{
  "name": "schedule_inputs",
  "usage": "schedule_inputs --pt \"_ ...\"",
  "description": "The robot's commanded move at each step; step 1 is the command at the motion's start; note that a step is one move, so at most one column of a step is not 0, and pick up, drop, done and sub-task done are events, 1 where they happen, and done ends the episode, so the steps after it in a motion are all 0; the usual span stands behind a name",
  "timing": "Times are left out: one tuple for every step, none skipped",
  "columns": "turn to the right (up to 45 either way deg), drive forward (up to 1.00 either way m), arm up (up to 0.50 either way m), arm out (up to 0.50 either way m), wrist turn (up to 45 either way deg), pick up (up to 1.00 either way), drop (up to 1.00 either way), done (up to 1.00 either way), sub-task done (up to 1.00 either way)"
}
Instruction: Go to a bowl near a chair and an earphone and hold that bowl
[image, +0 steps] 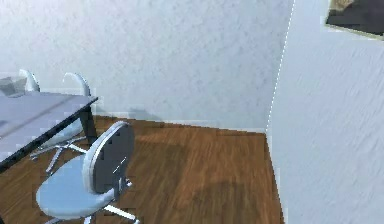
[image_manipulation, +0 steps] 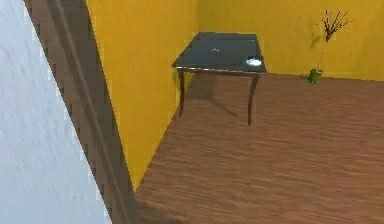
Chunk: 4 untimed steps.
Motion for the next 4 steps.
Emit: schedule_inputs --pt "0.0 1.0 0.0 0.0 0.0 0.0 0.0 0.0 0.0" --pt "0.0 0.2 0.0 0.0 0.0 0.0 0.0 0.0 0.0" --pt "-39.0 0.0 0.0 0.0 0.0 0.0 0.0 0.0 0.0" --pt "0.0 0.9 0.0 0.0 0.0 0.0 0.0 0.0 0.0"
